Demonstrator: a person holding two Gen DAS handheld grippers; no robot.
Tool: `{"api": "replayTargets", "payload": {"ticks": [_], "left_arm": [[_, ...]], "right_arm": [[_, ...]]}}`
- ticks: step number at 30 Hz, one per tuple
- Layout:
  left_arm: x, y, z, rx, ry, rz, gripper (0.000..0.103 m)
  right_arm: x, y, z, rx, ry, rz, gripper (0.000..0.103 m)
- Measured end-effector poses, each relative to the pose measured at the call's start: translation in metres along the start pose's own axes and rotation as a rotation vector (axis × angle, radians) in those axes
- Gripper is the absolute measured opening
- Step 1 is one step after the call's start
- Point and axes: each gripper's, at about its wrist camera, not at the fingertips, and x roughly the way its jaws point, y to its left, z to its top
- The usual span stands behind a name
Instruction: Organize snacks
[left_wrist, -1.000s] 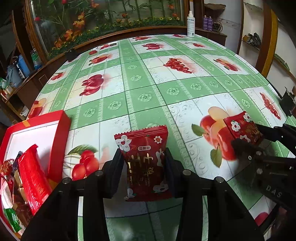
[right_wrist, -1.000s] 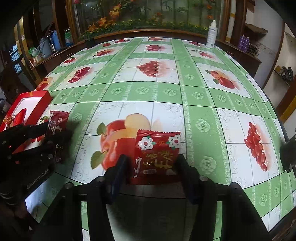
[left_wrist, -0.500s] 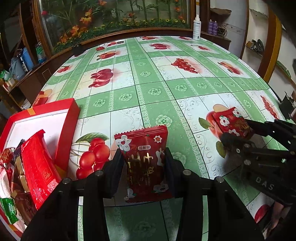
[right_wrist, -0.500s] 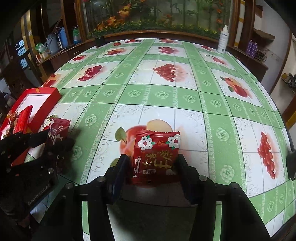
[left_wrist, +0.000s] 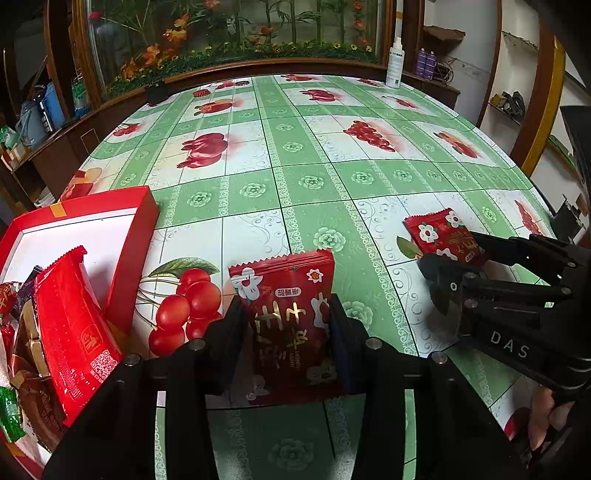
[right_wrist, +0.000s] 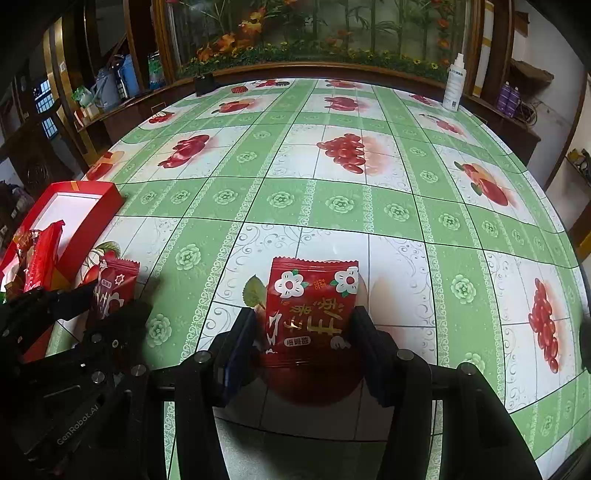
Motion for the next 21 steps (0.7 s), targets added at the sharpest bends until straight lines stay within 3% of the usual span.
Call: {"api": "replayTargets", "payload": {"ticks": [21], "left_arm": [[-0.0003, 0.0023, -0.0009, -0.005, 0.0, -0.007, 0.042]], "right_arm": [[-0.0014, -0.0022, -0.0013, 0.003, -0.006, 0.026, 0.058]]}}
